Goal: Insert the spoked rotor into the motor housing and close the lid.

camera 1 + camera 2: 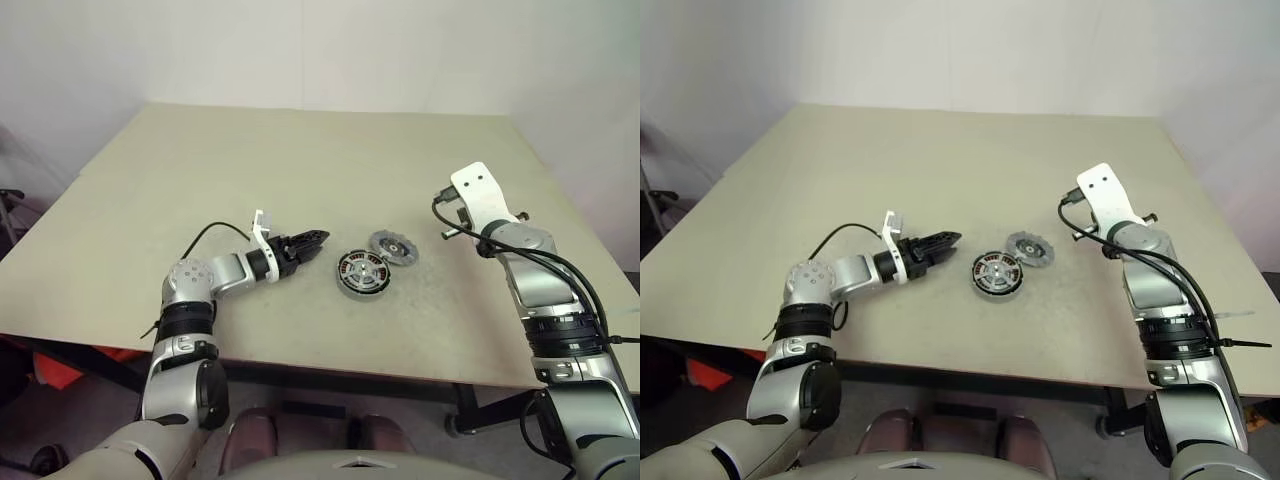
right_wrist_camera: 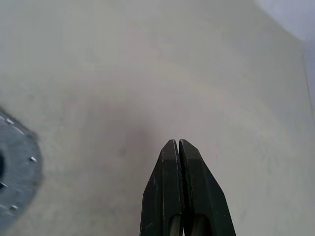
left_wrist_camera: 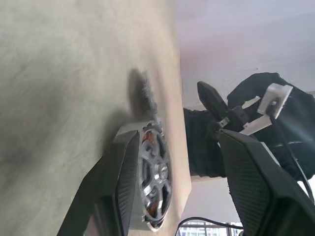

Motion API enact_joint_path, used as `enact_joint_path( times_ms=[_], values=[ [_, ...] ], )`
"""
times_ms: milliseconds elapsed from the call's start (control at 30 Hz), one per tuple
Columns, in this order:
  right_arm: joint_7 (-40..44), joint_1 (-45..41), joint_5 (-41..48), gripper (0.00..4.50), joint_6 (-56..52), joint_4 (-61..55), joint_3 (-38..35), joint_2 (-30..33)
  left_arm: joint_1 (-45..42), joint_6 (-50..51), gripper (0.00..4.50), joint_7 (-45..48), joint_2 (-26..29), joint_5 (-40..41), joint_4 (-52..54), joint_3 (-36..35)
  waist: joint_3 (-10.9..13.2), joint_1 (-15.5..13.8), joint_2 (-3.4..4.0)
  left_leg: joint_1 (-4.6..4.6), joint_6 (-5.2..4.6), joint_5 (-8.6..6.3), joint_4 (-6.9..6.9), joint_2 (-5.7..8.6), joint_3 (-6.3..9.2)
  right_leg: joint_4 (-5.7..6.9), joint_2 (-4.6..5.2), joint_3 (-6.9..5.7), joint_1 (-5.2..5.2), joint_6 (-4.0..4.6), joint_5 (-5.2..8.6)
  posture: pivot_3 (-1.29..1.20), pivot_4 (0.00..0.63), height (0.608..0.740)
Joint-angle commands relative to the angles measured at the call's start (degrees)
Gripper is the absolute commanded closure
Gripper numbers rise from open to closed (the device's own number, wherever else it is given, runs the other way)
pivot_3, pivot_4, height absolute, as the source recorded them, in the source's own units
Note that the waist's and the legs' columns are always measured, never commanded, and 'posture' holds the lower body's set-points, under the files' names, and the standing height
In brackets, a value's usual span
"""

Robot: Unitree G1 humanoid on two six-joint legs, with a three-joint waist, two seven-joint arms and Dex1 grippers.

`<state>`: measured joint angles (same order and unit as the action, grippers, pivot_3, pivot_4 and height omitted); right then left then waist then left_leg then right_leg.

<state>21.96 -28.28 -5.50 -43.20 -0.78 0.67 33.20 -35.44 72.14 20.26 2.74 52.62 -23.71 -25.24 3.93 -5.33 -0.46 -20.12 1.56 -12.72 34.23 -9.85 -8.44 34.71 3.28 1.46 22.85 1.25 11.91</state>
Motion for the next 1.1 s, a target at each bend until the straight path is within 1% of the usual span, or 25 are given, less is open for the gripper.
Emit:
enact_joint_path(
  times_ms=[33, 133, 233, 333, 467, 600, 767, 900, 967, 1033, 1067, 1100],
  values=[
    [4.9, -1.2, 5.4, 4.5, -1.8, -10.0, -1.3, -0.8, 0.7, -3.7, 1.79, 1.7, 1.4, -0.4, 5.4, 1.1, 0.0, 0.1, 0.01, 0.0, 0.0, 0.0, 0.0, 0.0, 0.0, 0.0, 0.0, 0.01, 0.01, 0.0, 0.0, 0.0, 0.0, 0.74],
    [9.6, 1.1, 10.8, 4.5, -5.2, -18.6, -0.4, -1.3, 2.5, -12.2, 1.79, 4.9, 4.5, -6.0, 9.8, 5.7, 0.0, 0.0, 0.02, 0.0, 0.0, 0.0, -0.04, -0.07, 0.0, 0.01, -0.05, 0.0, 0.05, 0.0, 0.0, 0.0, 0.0, 0.74],
    [11.3, 4.1, 13.3, 4.5, -8.0, -23.4, 1.8, -1.8, 3.1, -18.6, 1.79, 7.4, 7.9, -10.4, 10.7, 9.0, 0.0, -0.2, 0.02, 0.0, 0.0, 0.0, -0.06, -0.09, 0.02, -0.01, -0.04, -0.03, 0.03, -0.03, 0.02, 0.0, 0.0, 0.74],
    [11.3, 6.8, 12.8, 4.5, -8.4, -25.4, 4.0, -0.6, 2.9, -22.2, 1.79, 9.5, 10.5, -12.8, 9.9, 10.4, 0.0, -0.3, 0.01, -0.01, 0.0, 0.0, -0.04, -0.02, 0.02, -0.03, 0.01, -0.02, 0.0, -0.06, 0.04, 0.0, 0.0, 0.74],
    [12.7, 8.6, 13.7, 4.5, -8.8, -28.3, 4.7, 1.2, 2.2, -23.5, 1.79, 10.3, 12.3, -13.2, 8.8, 9.7, 0.0, -0.2, 0.01, -0.01, 0.02, 0.0, -0.04, 0.02, 0.01, -0.01, 0.04, 0.01, 0.0, -0.07, 0.04, 0.0, 0.0, 0.74],
    [12.7, 9.1, 14.4, 4.5, -9.2, -28.9, 4.5, 2.1, 2.2, -24.1, 1.79, 10.4, 12.4, -13.5, 8.3, 9.7, 0.0, 0.0, 0.02, 0.04, 0.08, 0.03, -0.07, -0.05, 0.01, 0.03, -0.02, 0.0, 0.02, -0.07, 0.04, 0.0, 0.0, 0.74],
    [12.3, 13.1, 15.4, 4.5, -10.1, -29.1, 6.6, 0.8, 2.4, -24.5, 1.79, 10.1, 12.0, -14.0, 8.0, 9.9, 0.0, -0.2, 0.01, 0.0, 0.09, 0.03, -0.06, -0.02, 0.01, 0.0, 0.0, 0.0, 0.03, -0.07, 0.04, 0.0, 0.0, 0.74],
    [9.7, 15.3, 13.4, 4.5, -7.9, -20.8, 10.8, -2.9, 2.1, -25.5, 1.79, 9.7, 11.8, -14.5, 7.3, 9.7, 0.0, 0.0, 0.01, 0.03, 0.09, 0.04, -0.06, -0.02, 0.01, 0.04, 0.0, 0.0, 0.03, -0.07, 0.04, 0.0, 0.0, 0.74],
    [8.8, 15.0, 12.5, 4.5, -7.2, -18.9, 11.1, -3.3, 1.8, -25.9, 1.79, 9.7, 11.8, -14.7, 6.9, 9.5, 0.0, 0.4, -0.02, 0.06, 0.13, 0.06, -0.05, -0.02, 0.0, 0.05, 0.0, 0.03, 0.02, -0.07, 0.04, 0.0, 0.0, 0.74],
    [8.9, 14.1, 12.8, 4.5, -7.2, -19.5, 10.2, -3.1, 1.6, -26.4, 1.79, 9.6, 12.0, -15.0, 6.4, 9.3, 0.0, 0.7, -0.05, 0.14, 0.19, 0.09, -0.05, -0.04, 0.01, 0.08, 0.0, 0.01, -0.14, -0.13, 0.07, 0.0, 0.0, 0.74],
    [9.3, 13.4, 13.3, 4.5, -7.2, -20.5, 9.5, -2.5, 1.5, -26.6, 1.79, 9.6, 12.1, -15.1, 6.1, 9.2, 0.0, 0.8, -0.04, 0.2, 0.24, 0.13, -0.05, -0.04, 0.02, 0.09, 0.0, 0.01, -0.16, -0.43, 0.25, 0.0, 0.0, 0.74],
    [9.7, 12.8, 13.6, 4.5, -7.2, -21.2, 9.1, -2.0, 1.4, -26.7, 1.79, 9.7, 12.2, -15.2, 5.9, 9.0, 0.0, 0.8, -0.04, 0.24, 0.29, 0.16, -0.05, -0.04, 0.02, 0.09, 0.0, 0.01, -0.14, -0.44, 0.26, 0.0, 0.0, 0.74]
  ],
)
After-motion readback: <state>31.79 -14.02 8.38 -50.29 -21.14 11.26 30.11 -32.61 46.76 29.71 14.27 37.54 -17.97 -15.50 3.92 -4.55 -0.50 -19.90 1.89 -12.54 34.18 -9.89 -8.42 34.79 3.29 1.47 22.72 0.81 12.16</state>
